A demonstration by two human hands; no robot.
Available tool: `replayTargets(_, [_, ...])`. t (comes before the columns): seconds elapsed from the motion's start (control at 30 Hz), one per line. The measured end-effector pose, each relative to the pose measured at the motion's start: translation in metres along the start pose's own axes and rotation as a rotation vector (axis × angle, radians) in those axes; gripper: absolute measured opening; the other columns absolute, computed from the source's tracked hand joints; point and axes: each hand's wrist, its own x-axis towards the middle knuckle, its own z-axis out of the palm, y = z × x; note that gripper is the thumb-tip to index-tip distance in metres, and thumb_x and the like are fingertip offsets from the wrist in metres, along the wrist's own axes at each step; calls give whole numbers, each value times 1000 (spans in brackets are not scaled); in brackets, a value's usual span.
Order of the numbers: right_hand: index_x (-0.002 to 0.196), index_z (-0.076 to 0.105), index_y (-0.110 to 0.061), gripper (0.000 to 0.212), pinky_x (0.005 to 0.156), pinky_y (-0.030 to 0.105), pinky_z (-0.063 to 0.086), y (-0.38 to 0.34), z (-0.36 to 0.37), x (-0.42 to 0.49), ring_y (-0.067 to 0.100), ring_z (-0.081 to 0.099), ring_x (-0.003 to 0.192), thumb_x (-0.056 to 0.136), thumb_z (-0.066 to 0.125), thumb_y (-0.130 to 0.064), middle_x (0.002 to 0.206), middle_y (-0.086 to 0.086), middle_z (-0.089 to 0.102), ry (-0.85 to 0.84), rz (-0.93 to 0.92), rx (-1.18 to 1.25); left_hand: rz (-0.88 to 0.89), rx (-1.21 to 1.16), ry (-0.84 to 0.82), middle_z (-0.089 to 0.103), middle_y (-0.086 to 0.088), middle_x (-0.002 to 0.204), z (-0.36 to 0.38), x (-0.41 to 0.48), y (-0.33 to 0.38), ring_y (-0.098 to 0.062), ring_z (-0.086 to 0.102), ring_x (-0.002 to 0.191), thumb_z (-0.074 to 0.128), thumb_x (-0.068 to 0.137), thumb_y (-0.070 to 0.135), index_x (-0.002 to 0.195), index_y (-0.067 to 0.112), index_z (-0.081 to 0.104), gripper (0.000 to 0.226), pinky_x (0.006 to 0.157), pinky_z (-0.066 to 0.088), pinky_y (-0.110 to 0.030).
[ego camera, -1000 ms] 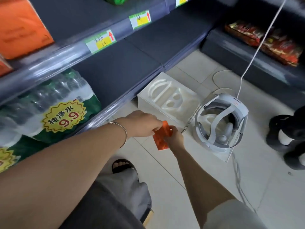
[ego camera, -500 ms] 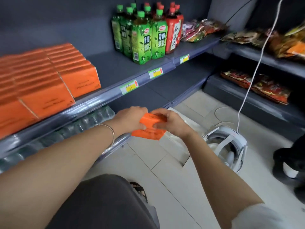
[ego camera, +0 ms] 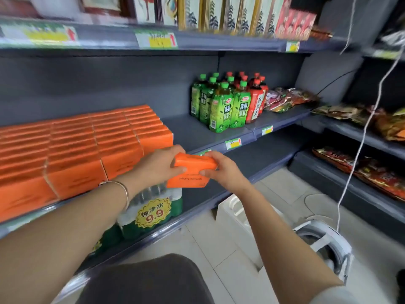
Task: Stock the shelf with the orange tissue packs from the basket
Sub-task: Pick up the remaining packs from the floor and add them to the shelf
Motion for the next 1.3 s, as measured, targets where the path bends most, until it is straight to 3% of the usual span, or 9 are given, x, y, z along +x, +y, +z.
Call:
replayTargets(0.07, [120, 55, -20, 49, 77, 9, 39, -15, 9, 15, 13, 50, 93, 77, 75, -8, 107, 6, 56, 15, -93, -88, 6, 2, 94, 52, 4, 93, -12, -5, -9, -21, 55, 83, 66, 85, 24, 120, 17, 52, 38, 73, 42, -31])
replayTargets(0.17, [126, 54, -17, 54, 86, 26, 41, -37, 20, 37, 20, 50, 100, 76, 73, -9, 109, 7, 50, 4, -175, -253, -20, 17, 163, 51, 4, 97, -26, -6, -20, -16, 49, 82, 68, 84, 26, 126, 20, 49, 46, 73, 40, -29])
replayTargets(0.3, [121, 58, -22, 49, 91, 39, 45, -53, 26, 64, 25, 54, 99, 75, 69, -6, 105, 0, 44, 22, -151, -317, -85, 55, 158, 49, 4, 132, -41, -3, -43, -20, 52, 115, 68, 83, 29, 133, 30, 40, 58, 91, 47, -39])
replayTargets(0.5, [120, 58, -22, 45, 89, 39, 48, -41, 40, 97, 32, 58, 97, 80, 57, -2, 111, 4, 41, 49, -39, -429, -227, 206, 126, 37, 2, 146, -45, -5, -80, -20, 37, 133, 53, 87, 8, 145, 30, 27, 68, 103, 37, -36])
replayTargets(0.63, [122, 57, -18, 43, 86, 32, 46, -32, 55, 120, 30, 58, 99, 83, 56, -2, 112, 1, 37, 6, -28, -463, -221, 300, 44, 32, 5, 148, -35, 6, -98, -16, 32, 135, 54, 89, 23, 147, 33, 19, 68, 106, 30, -36])
replayTargets(0.77, [129, 54, -21, 51, 97, 37, 45, -23, 72, 142, 31, 56, 110, 82, 59, -2, 129, 10, 38, -63, -34, -431, -208, 348, 24, 21, 6, 153, -22, 23, -113, -16, 23, 140, 53, 88, 24, 148, 35, 12, 73, 109, 24, -36])
replayTargets(0.9, [147, 30, -24, 76, 95, 37, 44, -17, 86, 152, 33, 55, 113, 82, 64, -6, 131, 11, 40, -14, -3, -310, -217, 341, 56, 11, 4, 156, -15, 37, -121, -20, 18, 141, 51, 88, 21, 149, 36, 4, 79, 111, 22, -41])
replayTargets(1.13, [150, 24, -16, 75, 102, 26, 37, -7, 92, 156, 24, 48, 128, 86, 62, -7, 141, 7, 49, -83, 30, -238, -218, 459, 86, 21, 5, 154, -1, 35, -137, -18, 23, 138, 41, 96, 35, 149, 32, 11, 61, 105, 22, -37])
replayTargets(1.3, [152, 12, -15, 73, 107, 43, 37, -3, 101, 153, 31, 40, 133, 89, 49, -9, 146, 10, 37, -73, 6, -328, -256, 508, 142, 26, 3, 151, 11, 40, -133, -21, 28, 134, 44, 95, 18, 147, 29, 19, 59, 103, 24, -40])
